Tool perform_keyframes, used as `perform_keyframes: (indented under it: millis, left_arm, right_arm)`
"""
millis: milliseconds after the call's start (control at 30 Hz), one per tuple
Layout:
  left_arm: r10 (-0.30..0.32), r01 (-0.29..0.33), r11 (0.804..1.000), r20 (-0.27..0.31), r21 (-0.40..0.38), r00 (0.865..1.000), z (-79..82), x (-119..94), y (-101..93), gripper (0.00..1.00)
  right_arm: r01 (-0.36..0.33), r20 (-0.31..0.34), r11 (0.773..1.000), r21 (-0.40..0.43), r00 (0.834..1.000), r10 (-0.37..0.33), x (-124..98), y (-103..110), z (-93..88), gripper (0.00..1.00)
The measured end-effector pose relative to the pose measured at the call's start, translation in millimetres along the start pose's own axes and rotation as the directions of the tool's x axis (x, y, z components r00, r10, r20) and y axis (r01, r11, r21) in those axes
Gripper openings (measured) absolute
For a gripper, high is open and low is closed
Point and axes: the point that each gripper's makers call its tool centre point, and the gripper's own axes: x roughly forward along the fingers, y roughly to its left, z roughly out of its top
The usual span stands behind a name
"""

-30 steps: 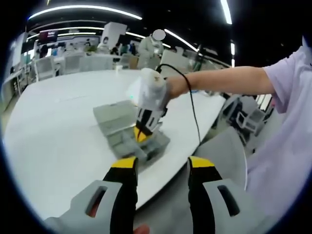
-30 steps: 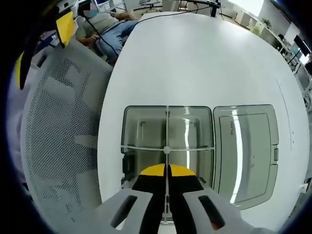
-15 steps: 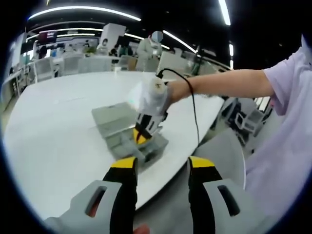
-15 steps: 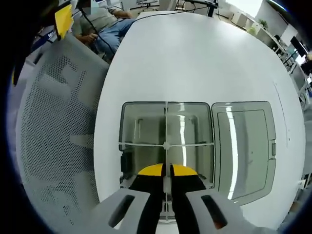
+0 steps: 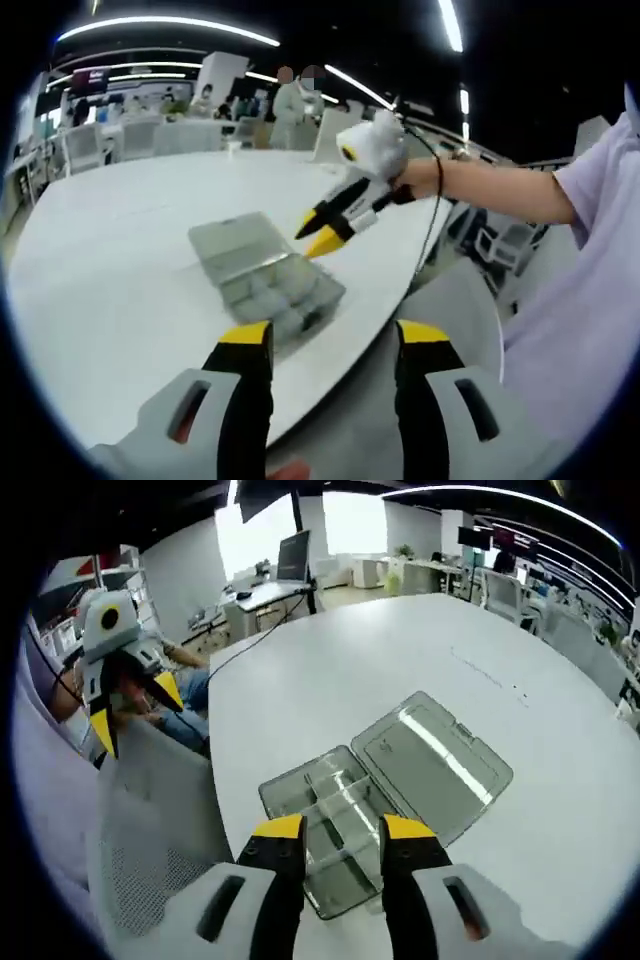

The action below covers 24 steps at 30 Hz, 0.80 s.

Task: Insert the divider into the dual guide fixture by aligning both edges with the guide slots and pushing it downward to the bottom, including one-sided entry, uneven engagement, binding, and posture correction.

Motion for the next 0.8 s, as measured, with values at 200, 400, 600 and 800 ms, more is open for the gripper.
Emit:
perform_keyframes:
  millis: [200, 400, 600, 800]
  left_arm:
    - [-0.004, 0.004, 1.000, 0.021, -0.014, 1.000, -4.1, -17, 11.1, 0.47]
    - [-0.010, 0.010, 1.000, -0.017, -0.005, 1.000, -13.9, -35, 24.0, 0.49]
    - [-0.009, 0.009, 1.000, -0.030, 0.007, 0.999, -15.7, -42, 31.1, 0.50]
    - [0.030, -0.030, 1.000, -0.011, -0.008, 0.999, -14.0, -37, 28.0, 0.50]
  right_arm:
    - [0.075, 0.056, 0.996, 0.042, 0.995, -0.077, -37, 5, -35.5, 0.36]
    - [0.132, 0.135, 0.986, 0.106, 0.980, -0.146, -64, 26, -54.5, 0.51]
    - [0.188, 0.210, 0.962, 0.198, 0.951, -0.229, -82, 32, -66.8, 0.51]
    - [0.167, 0.186, 0.970, 0.178, 0.962, -0.200, -89, 35, -78.4, 0.52]
